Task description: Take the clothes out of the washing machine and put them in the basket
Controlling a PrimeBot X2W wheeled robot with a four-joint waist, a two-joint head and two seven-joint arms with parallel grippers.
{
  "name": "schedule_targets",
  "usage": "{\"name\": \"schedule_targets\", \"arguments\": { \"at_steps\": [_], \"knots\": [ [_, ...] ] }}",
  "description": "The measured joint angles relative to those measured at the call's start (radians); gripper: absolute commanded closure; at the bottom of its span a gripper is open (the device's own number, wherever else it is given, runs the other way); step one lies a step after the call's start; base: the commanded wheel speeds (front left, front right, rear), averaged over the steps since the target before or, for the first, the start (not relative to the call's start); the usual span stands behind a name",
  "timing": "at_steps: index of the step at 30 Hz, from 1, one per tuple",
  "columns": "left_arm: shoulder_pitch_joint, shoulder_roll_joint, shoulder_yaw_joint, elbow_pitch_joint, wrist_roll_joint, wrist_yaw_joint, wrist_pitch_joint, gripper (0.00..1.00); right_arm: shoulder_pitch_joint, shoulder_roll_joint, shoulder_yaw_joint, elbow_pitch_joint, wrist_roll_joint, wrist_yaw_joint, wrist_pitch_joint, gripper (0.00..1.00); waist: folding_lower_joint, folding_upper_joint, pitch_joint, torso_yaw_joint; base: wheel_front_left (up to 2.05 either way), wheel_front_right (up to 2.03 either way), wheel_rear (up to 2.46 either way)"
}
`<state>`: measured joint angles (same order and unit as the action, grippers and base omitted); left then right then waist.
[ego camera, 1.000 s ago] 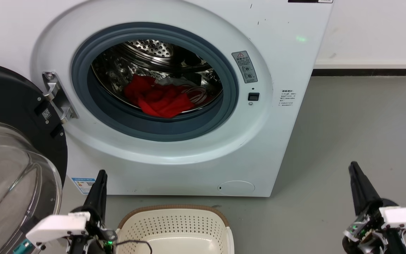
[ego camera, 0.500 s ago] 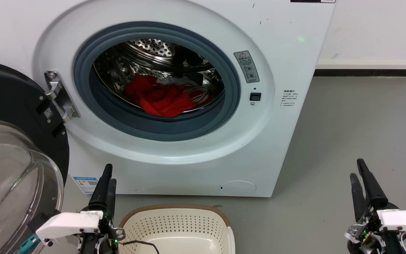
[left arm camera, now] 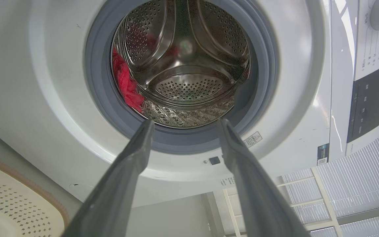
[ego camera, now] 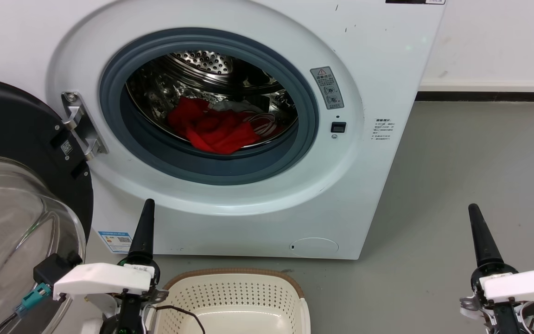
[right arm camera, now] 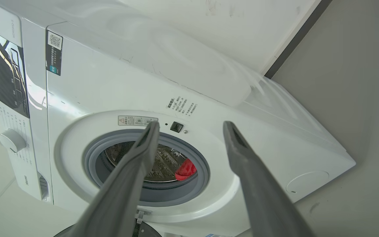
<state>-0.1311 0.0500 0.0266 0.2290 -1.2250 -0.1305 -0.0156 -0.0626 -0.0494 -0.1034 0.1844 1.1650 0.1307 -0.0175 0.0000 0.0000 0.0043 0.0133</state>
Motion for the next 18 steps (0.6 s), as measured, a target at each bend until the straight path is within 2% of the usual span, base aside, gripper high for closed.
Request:
{"name": "schedule_targets", "arguments": {
  "at_steps": [18],
  "knots": [
    [-0.024,0.002,-0.029,0.004,0.336,0.000,-0.064,0.00,0.012,0.000,0.014,-0.035,-0.386,0.000,-0.062,0.00,0.0000,0.0000,0.001,0.001,0.00,0.00,0.00]
  ]
}}
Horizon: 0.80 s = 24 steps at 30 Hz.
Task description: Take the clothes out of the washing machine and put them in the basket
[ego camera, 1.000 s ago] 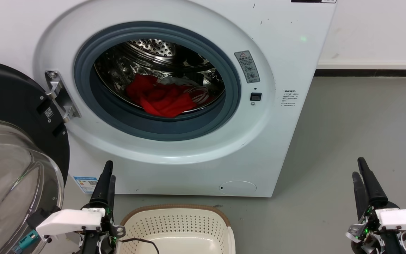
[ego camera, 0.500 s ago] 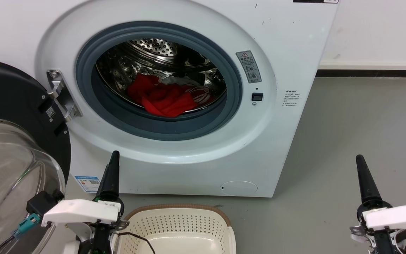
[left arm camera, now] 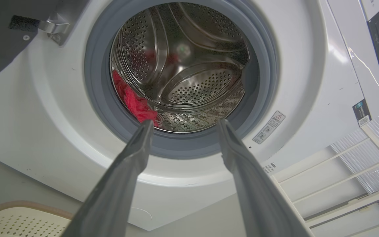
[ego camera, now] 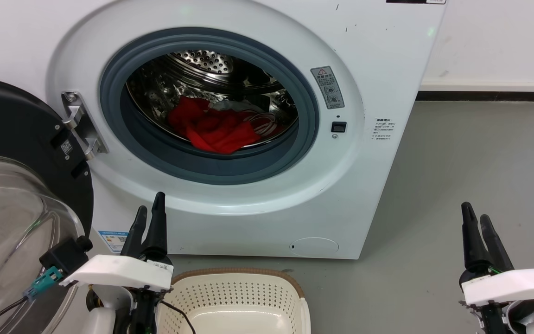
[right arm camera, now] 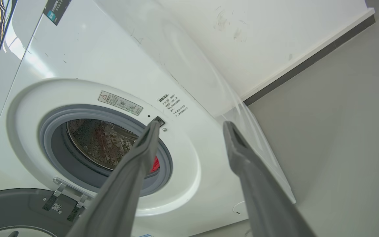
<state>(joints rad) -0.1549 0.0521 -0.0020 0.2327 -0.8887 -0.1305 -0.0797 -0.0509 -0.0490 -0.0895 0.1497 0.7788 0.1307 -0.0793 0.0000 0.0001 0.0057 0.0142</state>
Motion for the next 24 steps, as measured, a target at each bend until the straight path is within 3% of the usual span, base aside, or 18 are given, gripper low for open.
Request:
{"name": "schedule_targets", "arguments": {
  "at_steps": [7,24],
  "knots": [
    [-0.005,0.000,-0.002,0.011,0.132,0.000,-0.027,0.00,0.005,0.000,0.010,-0.005,-0.146,0.000,-0.027,0.00,0.0000,0.0000,-0.001,0.001,0.00,0.00,0.00],
    [-0.024,0.000,-0.017,0.044,0.347,0.000,-0.074,0.00,0.006,0.000,0.008,-0.001,-0.381,0.000,-0.040,0.00,0.0000,0.0000,0.000,0.011,0.00,0.00,0.00]
  ]
}}
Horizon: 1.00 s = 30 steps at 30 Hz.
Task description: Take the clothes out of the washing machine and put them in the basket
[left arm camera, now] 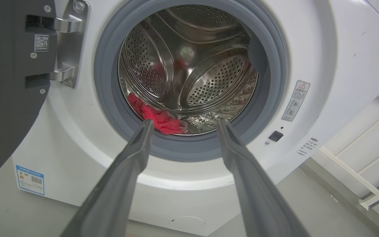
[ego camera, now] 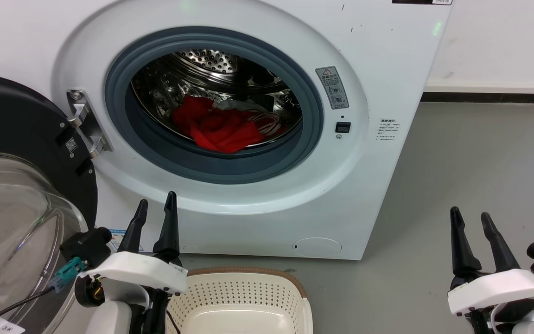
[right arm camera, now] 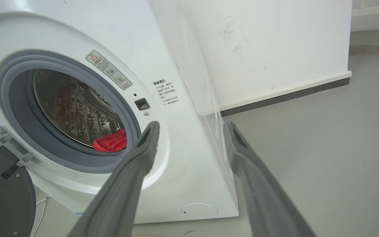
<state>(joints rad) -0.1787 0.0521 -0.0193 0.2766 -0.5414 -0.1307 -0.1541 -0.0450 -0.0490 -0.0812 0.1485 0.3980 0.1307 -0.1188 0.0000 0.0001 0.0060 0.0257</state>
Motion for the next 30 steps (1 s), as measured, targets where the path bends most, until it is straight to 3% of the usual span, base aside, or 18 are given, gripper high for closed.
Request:
{"name": "schedule_targets", "arguments": {
  "at_steps": [30],
  "knots": [
    [-0.054,0.006,-0.001,0.067,0.332,0.000,-0.070,0.00,0.003,0.000,-0.020,-0.010,-0.323,0.000,-0.016,0.00,0.0000,0.0000,0.003,-0.008,0.00,0.00,0.00]
  ]
}}
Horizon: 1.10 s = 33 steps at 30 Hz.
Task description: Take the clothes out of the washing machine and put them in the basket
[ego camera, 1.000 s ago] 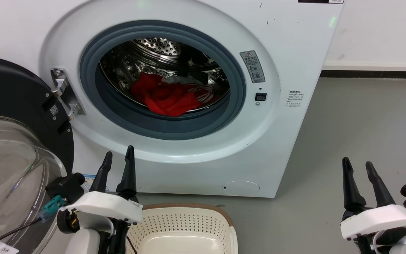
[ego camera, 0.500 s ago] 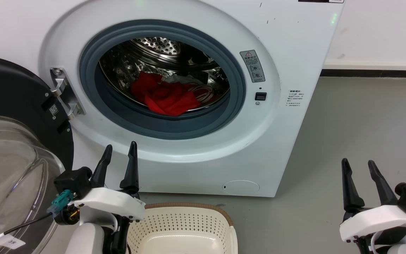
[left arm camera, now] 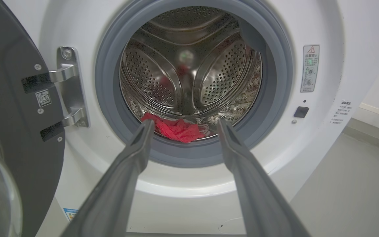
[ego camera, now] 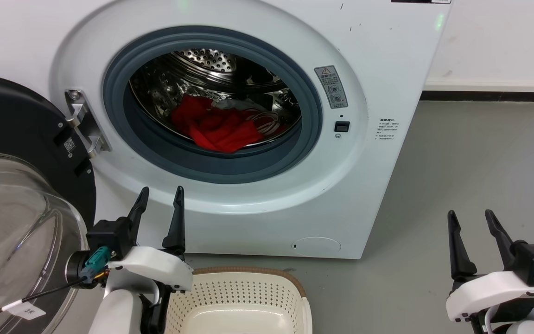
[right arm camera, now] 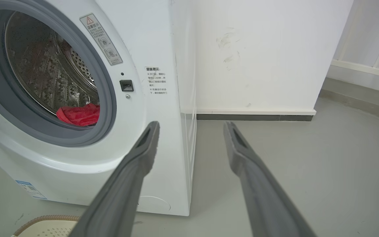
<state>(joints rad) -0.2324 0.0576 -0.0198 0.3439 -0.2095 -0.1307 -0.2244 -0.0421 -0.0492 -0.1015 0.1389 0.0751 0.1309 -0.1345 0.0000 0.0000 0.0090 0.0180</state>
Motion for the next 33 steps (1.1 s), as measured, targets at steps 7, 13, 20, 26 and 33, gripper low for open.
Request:
{"name": "schedule_targets", "arguments": {
  "at_steps": [7,13,20,26,33],
  "knots": [
    [-0.008,0.000,-0.001,0.013,0.063,0.000,-0.013,0.00,0.000,0.000,0.001,0.002,-0.062,0.000,-0.007,0.00,0.0000,0.0000,0.001,-0.002,0.00,0.00,0.00],
    [-0.018,0.001,0.000,0.027,0.105,0.000,-0.023,0.00,0.000,0.000,0.000,0.004,-0.096,0.000,-0.016,0.00,-0.0001,0.0000,0.003,-0.005,0.00,0.00,0.00],
    [-0.024,0.001,0.004,0.045,0.163,0.003,-0.036,0.00,0.000,0.000,-0.002,0.017,-0.132,0.000,-0.030,0.00,0.0000,0.0000,0.001,-0.007,0.00,0.00,0.00],
    [-0.025,0.000,0.014,0.047,0.152,0.003,-0.036,0.00,-0.001,0.000,-0.003,0.027,-0.112,0.000,-0.032,0.00,0.0000,0.0000,0.002,-0.008,0.00,0.00,0.00],
    [-0.025,-0.001,0.018,0.049,0.145,0.003,-0.036,0.00,-0.004,0.000,-0.007,0.035,-0.110,0.000,-0.034,0.00,0.0000,0.0000,0.002,-0.008,0.00,0.00,0.00]
  ]
}}
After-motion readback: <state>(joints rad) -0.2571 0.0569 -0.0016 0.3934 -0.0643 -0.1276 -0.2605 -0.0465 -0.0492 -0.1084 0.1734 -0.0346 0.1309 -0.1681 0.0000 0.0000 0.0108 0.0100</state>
